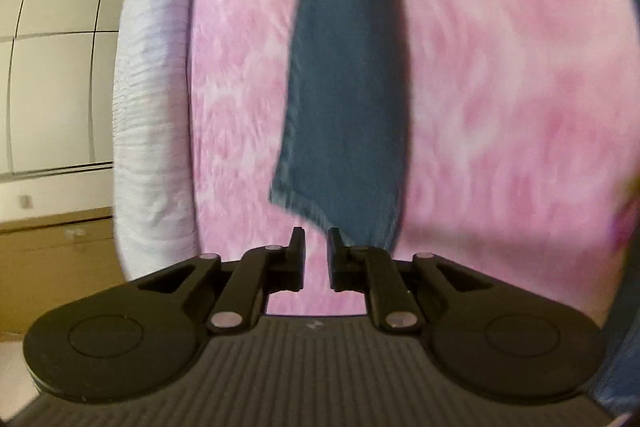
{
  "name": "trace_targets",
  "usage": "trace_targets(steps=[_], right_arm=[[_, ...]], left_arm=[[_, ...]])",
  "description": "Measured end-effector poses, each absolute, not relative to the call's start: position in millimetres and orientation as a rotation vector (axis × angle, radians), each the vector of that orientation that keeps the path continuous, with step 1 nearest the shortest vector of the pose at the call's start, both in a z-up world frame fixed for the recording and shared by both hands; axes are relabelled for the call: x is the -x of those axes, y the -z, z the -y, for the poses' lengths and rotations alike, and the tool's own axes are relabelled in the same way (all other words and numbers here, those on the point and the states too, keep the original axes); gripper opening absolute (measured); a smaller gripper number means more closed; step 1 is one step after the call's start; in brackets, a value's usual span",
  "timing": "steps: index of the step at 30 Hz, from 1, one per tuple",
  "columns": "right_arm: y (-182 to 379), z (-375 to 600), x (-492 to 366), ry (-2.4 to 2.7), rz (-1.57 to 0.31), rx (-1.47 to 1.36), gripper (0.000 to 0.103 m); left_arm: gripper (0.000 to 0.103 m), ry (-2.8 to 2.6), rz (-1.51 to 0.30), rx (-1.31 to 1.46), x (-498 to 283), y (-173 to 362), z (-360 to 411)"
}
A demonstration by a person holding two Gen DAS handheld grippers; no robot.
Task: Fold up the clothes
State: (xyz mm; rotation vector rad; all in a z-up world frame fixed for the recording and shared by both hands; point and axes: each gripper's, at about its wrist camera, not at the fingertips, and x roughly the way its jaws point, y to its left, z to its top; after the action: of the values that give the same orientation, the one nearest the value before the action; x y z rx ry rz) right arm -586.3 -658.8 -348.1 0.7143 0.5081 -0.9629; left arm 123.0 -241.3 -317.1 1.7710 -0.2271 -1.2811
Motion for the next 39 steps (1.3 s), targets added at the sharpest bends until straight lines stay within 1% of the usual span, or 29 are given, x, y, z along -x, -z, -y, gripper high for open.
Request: trace_targets(steps=[1, 2, 3, 4, 5, 6, 8, 12, 14, 16, 19, 20, 21, 23, 25, 28, 30, 35, 39], right_arm=[[353, 665, 590, 0.941, -0.488, -0.75, 0.068], [356, 671, 592, 0.93, -0.472, -0.781, 0.062], [359, 676, 595, 0.921, -0.457, -0.812, 0.051], [361, 678, 593, 0.909, -0.464, -0.82, 0.023], [362, 680, 591, 0.898, -0.476, -0.825, 0.015], [357, 683, 588, 0.903, -0.482, -0.812, 0.014], [346, 690, 580, 0.917, -0.492, -0.781, 0.012], [315, 727, 559, 0.91, -0.473, -0.689, 0.012], [305, 748, 537, 0.882, -0.516, -0.619, 0.012], [312, 766, 514, 0.873, -0.602, -0.557, 0.012], [333, 779, 502, 0.886, -0.677, -0.559, 0.014], [337, 778, 505, 0.901, -0.683, -0.561, 0.017], [341, 776, 507, 0.916, -0.689, -0.563, 0.021], [348, 772, 513, 0.945, -0.7, -0.566, 0.04], [337, 758, 518, 1.021, -0.7, -0.493, 0.048], [317, 725, 513, 1.119, -0.701, -0.33, 0.05], [306, 697, 497, 1.073, -0.684, -0.264, 0.05], [304, 637, 447, 0.868, -0.657, -0.229, 0.052], [314, 605, 400, 0.738, -0.661, -0.229, 0.053]], left_arm=[[0.02, 1.321, 0.195, -1.715, -119, 306, 248], [0.025, 1.348, 0.172, -1.655, -114, 295, 259], [0.029, 1.373, 0.149, -1.592, -110, 286, 269], [0.031, 1.397, 0.128, -1.521, -104, 279, 278], [0.037, 1.418, 0.104, -1.454, -99, 274, 289], [0.039, 1.439, 0.074, -1.402, -94, 273, 310], [0.041, 1.475, 0.048, -1.357, -79, 281, 337], [0.041, 1.504, 0.056, -1.371, -54, 310, 388], [0.041, 1.497, 0.049, -1.378, -49, 327, 409], [0.041, 1.484, 0.03, -1.388, -46, 342, 419], [0.041, 1.47, -0.014, -1.395, -53, 354, 424], [0.041, 1.462, -0.025, -1.392, -58, 354, 424], [0.044, 1.453, -0.035, -1.389, -63, 354, 423], [0.047, 1.436, -0.055, -1.382, -73, 354, 422], [0.047, 1.408, -0.067, -1.374, -86, 350, 419], [0.05, 1.345, -0.099, -1.351, -118, 335, 401], [0.058, 1.304, -0.144, -1.357, -141, 331, 389], [0.058, 1.293, -0.258, -1.343, -195, 335, 365], [0.058, 1.339, -0.309, -1.348, -219, 340, 374]])
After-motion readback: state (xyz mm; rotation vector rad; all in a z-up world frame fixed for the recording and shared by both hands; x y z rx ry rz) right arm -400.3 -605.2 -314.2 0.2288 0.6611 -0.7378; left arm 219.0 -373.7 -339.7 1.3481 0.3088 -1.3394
